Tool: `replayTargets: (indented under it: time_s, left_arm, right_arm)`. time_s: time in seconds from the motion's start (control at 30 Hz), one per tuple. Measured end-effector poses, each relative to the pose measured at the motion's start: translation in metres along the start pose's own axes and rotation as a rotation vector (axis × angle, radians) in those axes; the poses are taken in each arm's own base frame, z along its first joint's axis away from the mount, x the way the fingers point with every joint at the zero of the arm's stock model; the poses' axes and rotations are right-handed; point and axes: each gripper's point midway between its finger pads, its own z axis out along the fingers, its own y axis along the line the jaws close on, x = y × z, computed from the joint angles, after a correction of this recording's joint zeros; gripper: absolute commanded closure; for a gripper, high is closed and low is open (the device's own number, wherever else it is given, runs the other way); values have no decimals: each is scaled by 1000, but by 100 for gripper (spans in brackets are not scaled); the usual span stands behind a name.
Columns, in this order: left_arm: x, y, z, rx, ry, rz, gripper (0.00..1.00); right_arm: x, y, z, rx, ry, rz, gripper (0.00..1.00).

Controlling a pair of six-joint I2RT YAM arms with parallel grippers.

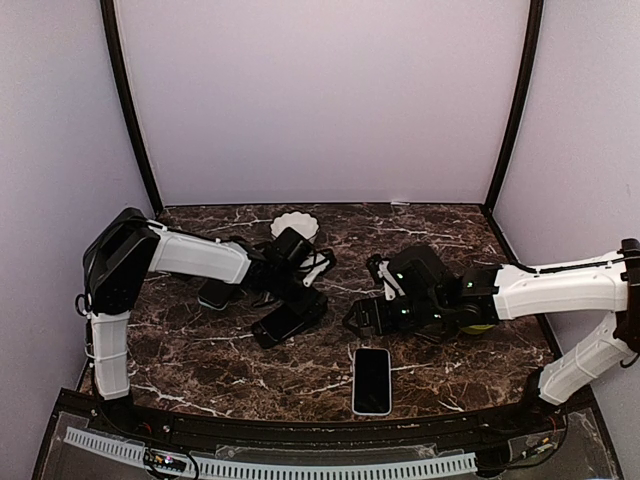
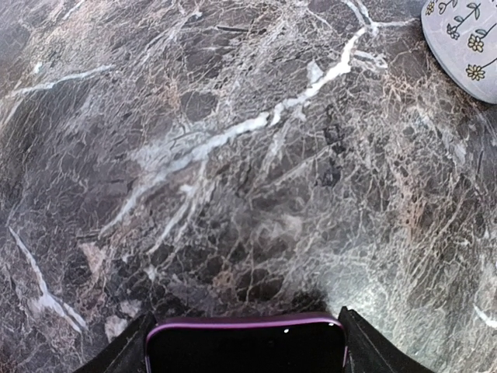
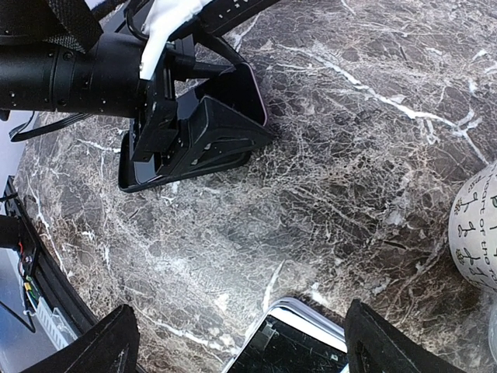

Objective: Put the phone into the phone case
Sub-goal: Pick up the phone from the phone case, then pass from the left arm to the right

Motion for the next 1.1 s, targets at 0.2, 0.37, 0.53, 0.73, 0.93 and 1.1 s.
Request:
replayTargets:
  time_s: [0.2,0.37,0.53,0.73,0.93,1.1]
  left_arm:
    - [-9,-1,-8,6,-28,-20,100]
    - [-35,-2,-37,6,-111,-20,100]
    - [-64,-2,-74,0,-219,-41,100]
    - [-91,2,-145,-3,-441,-172,100]
    - [-119,-6,-221,34,-683,-274,100]
    - [-126,-26,-244,64,-769,-271,100]
  right_arm:
    - [0,0,0,1,0,-5,7]
    - [0,0,0,0,-1,-18,7]
    - [-8,8,-1,-35,-28,-32,8]
    - [-37,49,-9,-158,-178,-96,11]
    - [-91,88,-27,-253,-401,-114,20]
    - [-119,118,-23,-323,-473,-152,26]
